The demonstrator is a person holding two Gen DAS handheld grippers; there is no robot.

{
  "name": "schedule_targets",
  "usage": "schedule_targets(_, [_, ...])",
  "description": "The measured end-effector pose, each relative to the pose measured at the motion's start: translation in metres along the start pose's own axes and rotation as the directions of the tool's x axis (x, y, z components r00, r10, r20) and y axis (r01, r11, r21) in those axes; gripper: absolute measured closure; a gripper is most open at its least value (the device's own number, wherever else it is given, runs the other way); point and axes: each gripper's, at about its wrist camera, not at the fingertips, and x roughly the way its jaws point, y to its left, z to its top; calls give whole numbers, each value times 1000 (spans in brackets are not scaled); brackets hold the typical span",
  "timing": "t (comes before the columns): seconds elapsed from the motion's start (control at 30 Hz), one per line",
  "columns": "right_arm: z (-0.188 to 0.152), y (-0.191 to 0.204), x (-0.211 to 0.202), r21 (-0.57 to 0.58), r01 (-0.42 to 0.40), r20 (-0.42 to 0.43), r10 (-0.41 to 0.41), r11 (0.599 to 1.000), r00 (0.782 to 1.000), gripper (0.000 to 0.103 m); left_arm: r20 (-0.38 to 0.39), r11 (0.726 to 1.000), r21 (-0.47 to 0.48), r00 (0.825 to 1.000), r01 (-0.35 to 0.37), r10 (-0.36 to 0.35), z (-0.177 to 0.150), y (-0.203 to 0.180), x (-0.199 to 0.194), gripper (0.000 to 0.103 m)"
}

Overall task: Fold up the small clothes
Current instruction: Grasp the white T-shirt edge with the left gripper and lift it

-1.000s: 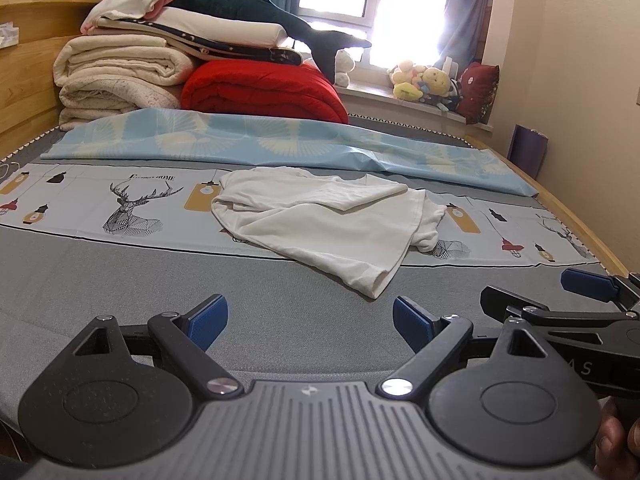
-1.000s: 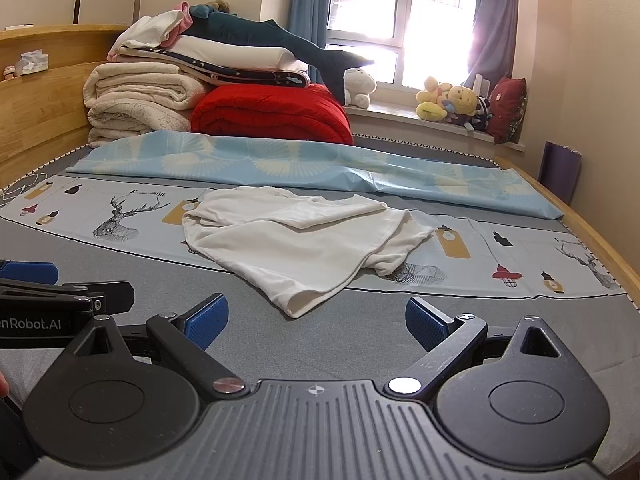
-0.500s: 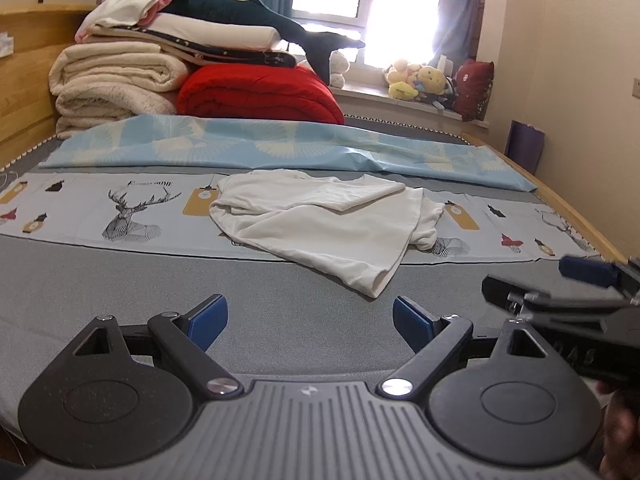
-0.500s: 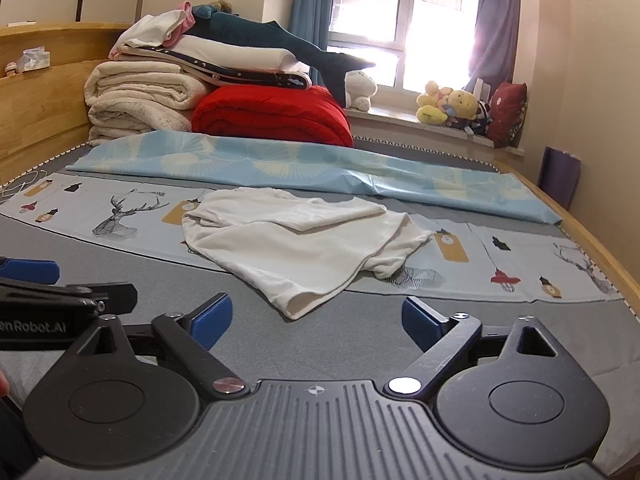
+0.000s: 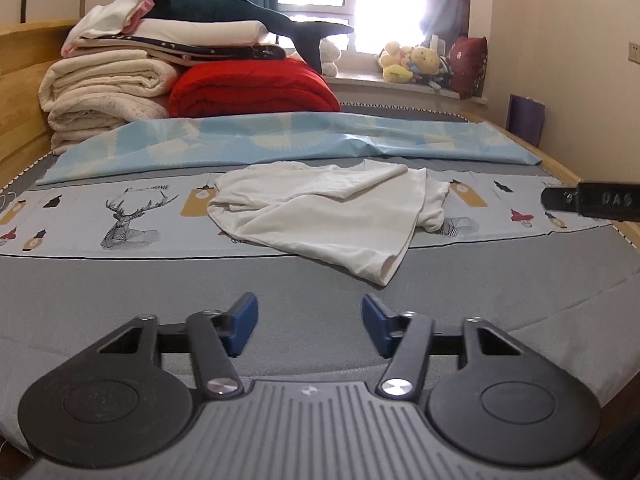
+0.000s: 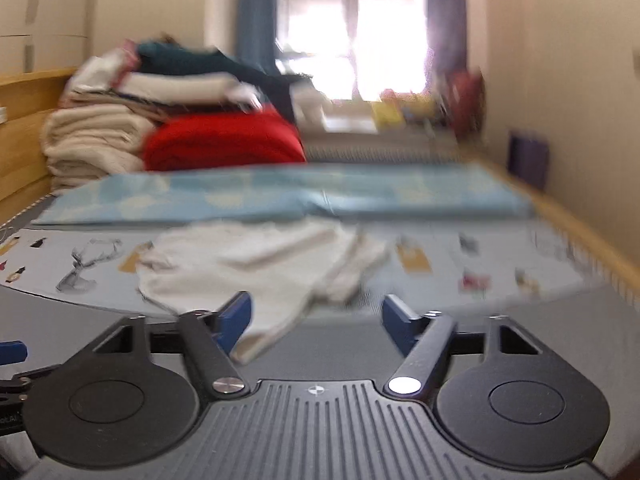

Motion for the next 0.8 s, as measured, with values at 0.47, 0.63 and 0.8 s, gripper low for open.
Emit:
schedule_targets(0.47, [-1,-46,31,170,-8,-140,33,985,990,34,-149,999,-38,989,-1,-5,37,-32,144,53])
schedule_targets(0.63, [-1,-52,32,110,38,-139,-23,993,990,32,-214,970,-242,975,12,-65,46,-31,213,50])
schedule_targets(0.8, [-2,-64,36,119,31,-163,-12,992,987,33,-276,889,-457,955,-27,-113,49,-28,262,42])
